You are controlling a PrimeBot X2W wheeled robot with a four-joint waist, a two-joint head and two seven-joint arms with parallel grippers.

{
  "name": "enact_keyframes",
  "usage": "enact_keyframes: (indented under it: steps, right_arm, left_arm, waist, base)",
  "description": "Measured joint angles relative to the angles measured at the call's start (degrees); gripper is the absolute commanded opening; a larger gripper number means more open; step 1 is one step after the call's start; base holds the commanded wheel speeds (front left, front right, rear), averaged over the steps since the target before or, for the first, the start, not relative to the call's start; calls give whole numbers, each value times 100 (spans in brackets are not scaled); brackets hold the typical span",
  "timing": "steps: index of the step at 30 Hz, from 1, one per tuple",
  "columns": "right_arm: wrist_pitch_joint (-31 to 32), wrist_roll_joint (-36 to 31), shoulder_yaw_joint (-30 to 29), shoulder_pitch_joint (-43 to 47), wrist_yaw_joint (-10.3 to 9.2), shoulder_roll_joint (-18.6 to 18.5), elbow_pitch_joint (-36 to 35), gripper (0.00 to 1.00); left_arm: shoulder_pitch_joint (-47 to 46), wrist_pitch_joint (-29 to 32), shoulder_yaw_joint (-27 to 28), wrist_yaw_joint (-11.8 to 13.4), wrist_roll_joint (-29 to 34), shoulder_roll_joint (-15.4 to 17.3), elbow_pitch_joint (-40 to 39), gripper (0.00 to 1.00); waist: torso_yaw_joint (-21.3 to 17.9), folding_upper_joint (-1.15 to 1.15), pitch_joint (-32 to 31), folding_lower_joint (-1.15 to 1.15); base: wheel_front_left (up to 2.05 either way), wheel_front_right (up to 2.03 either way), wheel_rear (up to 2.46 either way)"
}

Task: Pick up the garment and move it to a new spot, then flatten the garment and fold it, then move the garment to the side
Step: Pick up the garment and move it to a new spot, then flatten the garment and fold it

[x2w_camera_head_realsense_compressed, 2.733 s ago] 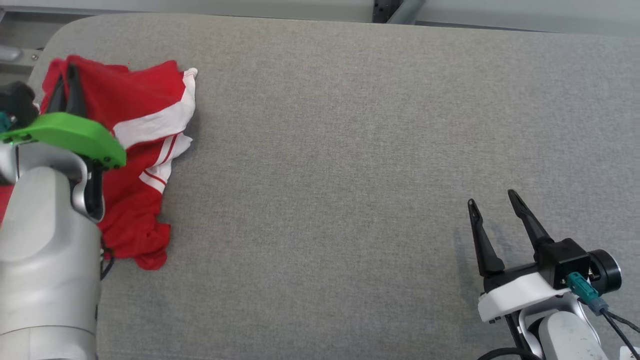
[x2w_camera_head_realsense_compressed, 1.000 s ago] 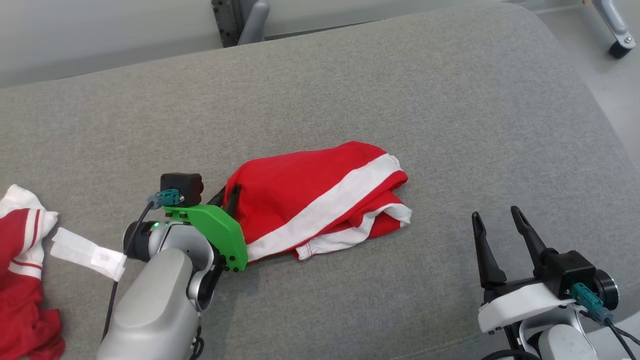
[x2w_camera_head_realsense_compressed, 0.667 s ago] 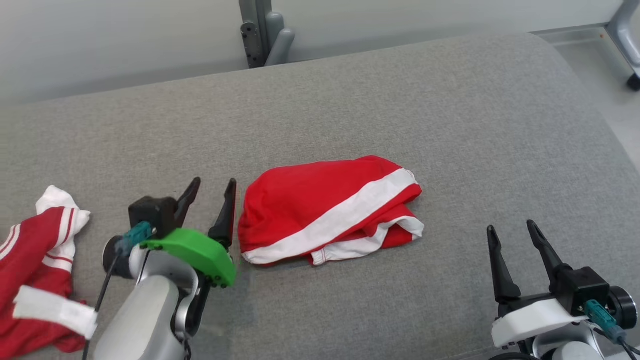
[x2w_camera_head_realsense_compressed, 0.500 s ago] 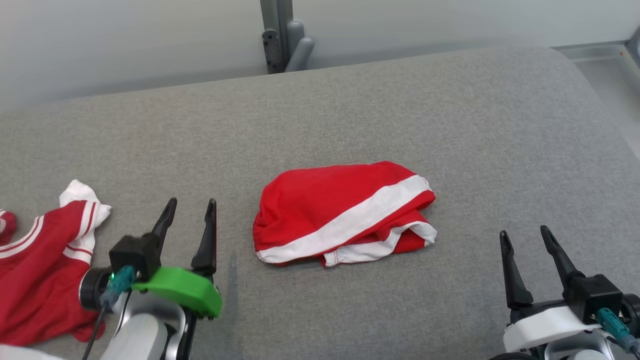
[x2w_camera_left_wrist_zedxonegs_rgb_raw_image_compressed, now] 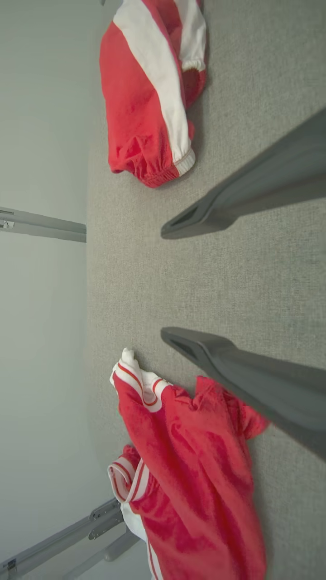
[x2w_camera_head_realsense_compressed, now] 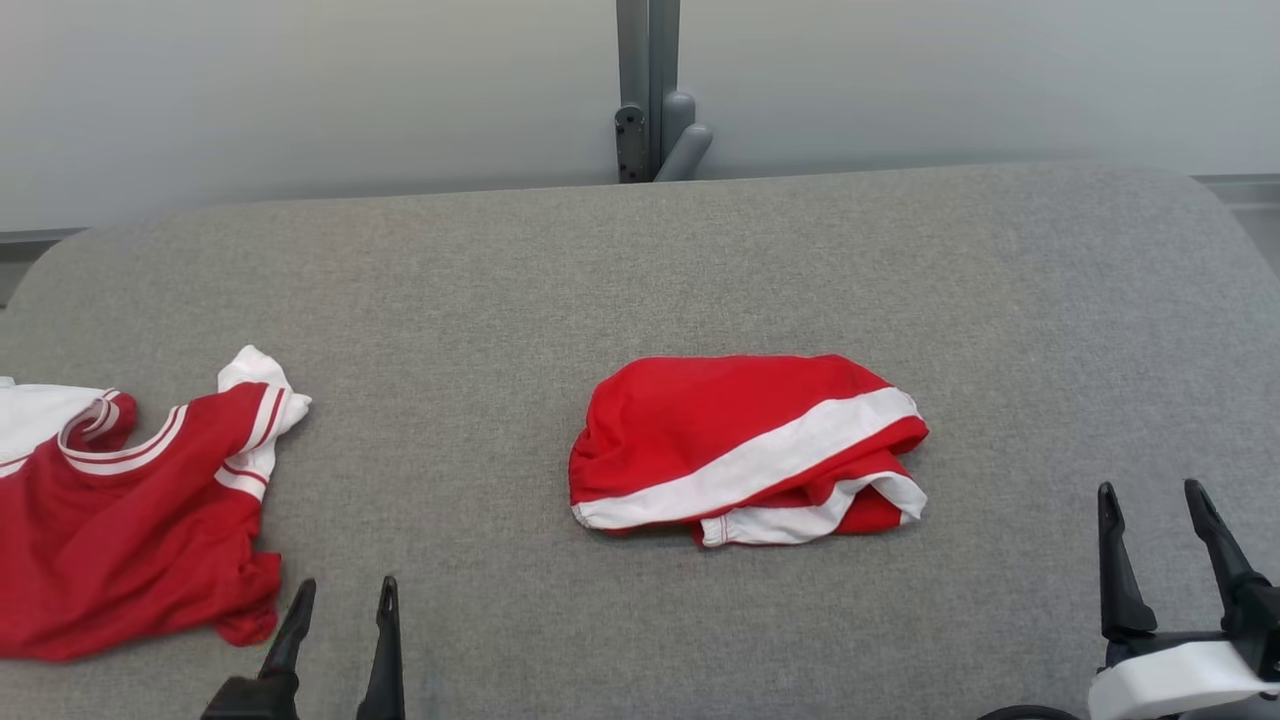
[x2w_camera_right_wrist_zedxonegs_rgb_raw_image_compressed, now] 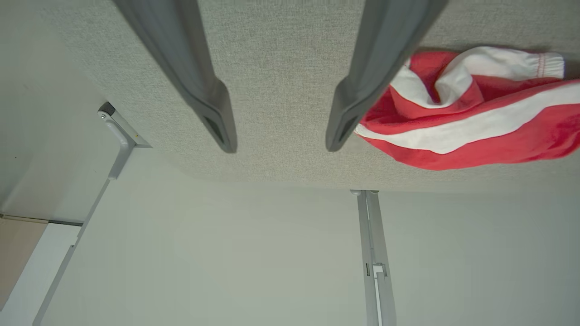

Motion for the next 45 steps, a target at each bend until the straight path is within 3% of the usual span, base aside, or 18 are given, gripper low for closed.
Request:
enact_keyframes:
  steps: [11,21,24,30,40,45]
  right_arm:
    - [0,0,-152,186,0,51,233,100]
    - [0,-8,11,93,0,52,253,100]
    - [0,309,24,-41,0,71,344,100]
    - [10,805,361,-1131,-1,-341,1087,100]
    - [1348,2008,1923,-2950,0,-1042,2385,100]
    - [1452,2189,2509,-3293,0,-1294,2859,100]
  left_arm:
    - [441,-9,970,-750,538,-549,63,100]
    - [348,-9,1435,-1155,875,-881,199,100]
    - [269,-9,1492,-1256,881,-985,243,100]
    - [-461,155,1139,-1424,606,-1174,571,100]
    - [-1714,1540,-29,-1477,-141,-1283,1129,100]
    - [-1896,1752,-379,-1440,-420,-1288,1170,100]
  waist:
    - [61,0,-21,0]
    - [48,0,15,0]
    - [40,0,57,0]
    - [-10,0,334,0]
    - [-17,1,1052,0]
    - [48,1,1307,0]
  base:
    - [0,0,0]
    - [0,0,0]
    - [0,0,0]
    - [0,0,0]
    - [0,0,0]
    - [0,0,0]
